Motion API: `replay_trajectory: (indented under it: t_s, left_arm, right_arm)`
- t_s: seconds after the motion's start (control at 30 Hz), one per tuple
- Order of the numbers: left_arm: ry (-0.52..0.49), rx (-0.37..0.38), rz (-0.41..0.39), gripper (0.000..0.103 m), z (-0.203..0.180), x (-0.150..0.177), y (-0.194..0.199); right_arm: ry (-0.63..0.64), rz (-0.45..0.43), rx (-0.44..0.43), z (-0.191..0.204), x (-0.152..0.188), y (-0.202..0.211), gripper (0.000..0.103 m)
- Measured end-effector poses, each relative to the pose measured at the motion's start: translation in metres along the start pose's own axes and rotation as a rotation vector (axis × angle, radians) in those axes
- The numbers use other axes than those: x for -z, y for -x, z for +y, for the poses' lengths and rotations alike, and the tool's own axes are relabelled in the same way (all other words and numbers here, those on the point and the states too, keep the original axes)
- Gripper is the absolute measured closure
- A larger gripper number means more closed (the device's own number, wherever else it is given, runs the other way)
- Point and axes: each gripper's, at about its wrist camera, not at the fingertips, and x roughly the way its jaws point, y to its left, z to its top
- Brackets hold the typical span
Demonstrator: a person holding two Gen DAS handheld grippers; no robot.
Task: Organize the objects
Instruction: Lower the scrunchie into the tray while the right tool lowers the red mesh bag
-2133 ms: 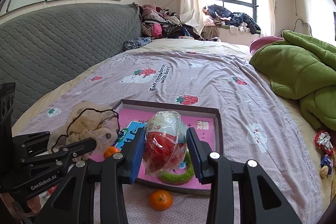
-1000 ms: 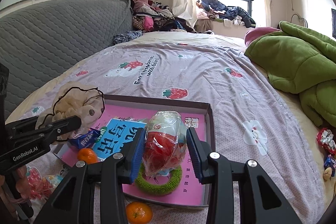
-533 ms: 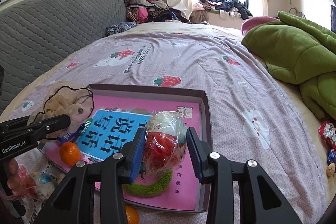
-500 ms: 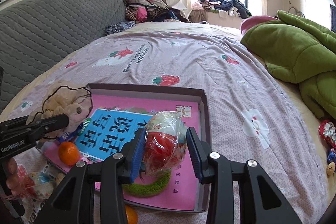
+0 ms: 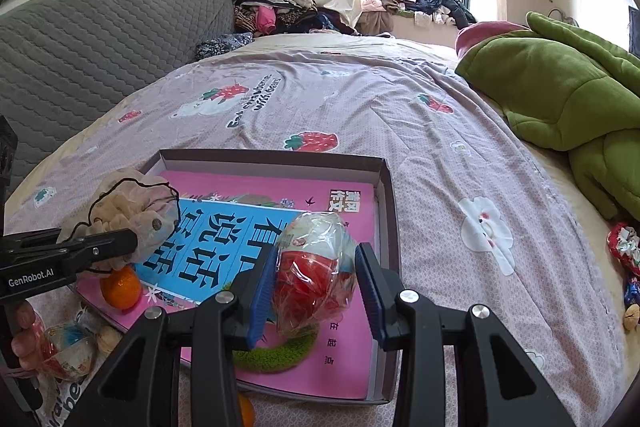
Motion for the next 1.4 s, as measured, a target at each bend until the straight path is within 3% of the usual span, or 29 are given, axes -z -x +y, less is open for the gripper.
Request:
replay_trajectory:
  t_s: [0.3, 0.73, 0.93, 1.4]
  left_arm:
    - [0.012, 0.016, 0.051, 0.074, 0.001, 0.003, -0.009]
    - [0.005, 0.016, 0.061, 0.071, -0.002, 0.002, -0.011]
    - [0.006, 0.018, 0.060, 0.069, -0.002, 0.003, -0.009]
    - [0.001, 0.017, 0.064, 0.068, -0.002, 0.004, -0.008]
  right_arm:
    - [-0.005, 0.007, 0.001, 0.000, 0.002, -0.003, 0.062]
    - [-0.014, 0.007, 0.024, -0.005, 0.004, -0.005, 0.062]
    - [0.000, -0.049, 0.044, -0.003, 0.003, 0.001, 0.062]
    - [0.013, -0.019, 0.104, -0.009, 0.006, -0.011, 0.062]
